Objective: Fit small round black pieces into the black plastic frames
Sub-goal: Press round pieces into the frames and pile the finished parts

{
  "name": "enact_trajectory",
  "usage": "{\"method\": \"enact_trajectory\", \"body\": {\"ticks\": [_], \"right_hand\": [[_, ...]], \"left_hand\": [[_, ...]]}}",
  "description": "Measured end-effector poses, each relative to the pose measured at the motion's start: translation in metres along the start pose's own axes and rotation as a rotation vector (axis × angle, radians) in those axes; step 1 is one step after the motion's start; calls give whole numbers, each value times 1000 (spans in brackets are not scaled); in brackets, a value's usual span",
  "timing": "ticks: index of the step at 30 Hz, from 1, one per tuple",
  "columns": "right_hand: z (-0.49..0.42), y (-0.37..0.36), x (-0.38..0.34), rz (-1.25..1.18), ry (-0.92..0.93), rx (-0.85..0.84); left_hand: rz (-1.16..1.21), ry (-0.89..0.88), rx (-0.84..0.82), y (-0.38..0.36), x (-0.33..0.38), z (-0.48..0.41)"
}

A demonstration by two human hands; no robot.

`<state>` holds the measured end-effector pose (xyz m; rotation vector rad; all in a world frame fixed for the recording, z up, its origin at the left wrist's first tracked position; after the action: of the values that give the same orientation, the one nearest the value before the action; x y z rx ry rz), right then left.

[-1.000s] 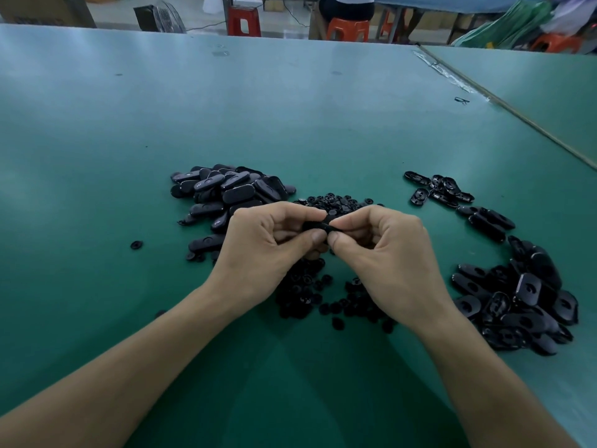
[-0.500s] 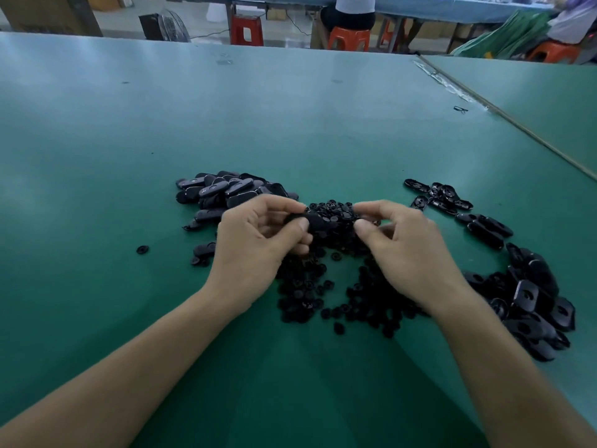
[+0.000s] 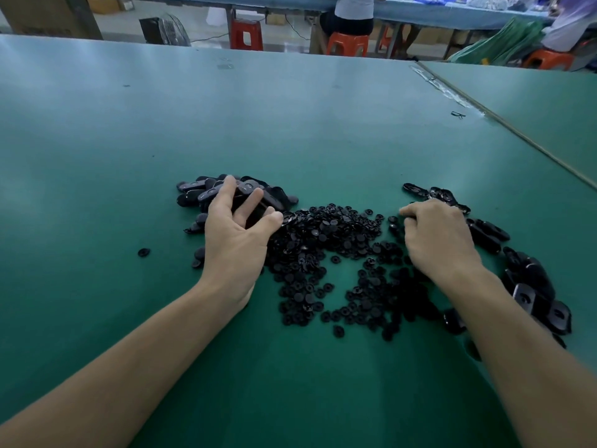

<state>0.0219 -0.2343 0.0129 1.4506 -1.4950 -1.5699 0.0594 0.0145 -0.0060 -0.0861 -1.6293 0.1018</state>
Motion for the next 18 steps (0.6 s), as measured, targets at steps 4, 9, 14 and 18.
{"method": "enact_trajectory", "body": {"ticks": [4,9,14,18], "right_hand": [[9,7,-1,-124,10,117],[13,13,-3,-116,33,143],[18,16,-8,-118,92,224],[27,23,-20,-423,105,306]], "left_hand": [[-58,-111,-44,0,0,3],[-139,-225,-176,-4,4,8],[-167,-282,-220,-6,4,14],[-201,-299,-226,-8,6,17]]}}
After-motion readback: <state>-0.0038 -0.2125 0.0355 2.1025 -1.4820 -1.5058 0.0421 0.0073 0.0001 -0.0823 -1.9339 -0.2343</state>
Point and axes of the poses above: each hand's wrist, its own z-axis away from the middle knuckle, its own y-axis out of the back of the hand, x = y × z, the point moved 2 cm from there along -z, towards the middle knuckle, and after that the axes turned 8 degrees about -z, right-handed, at the moved point
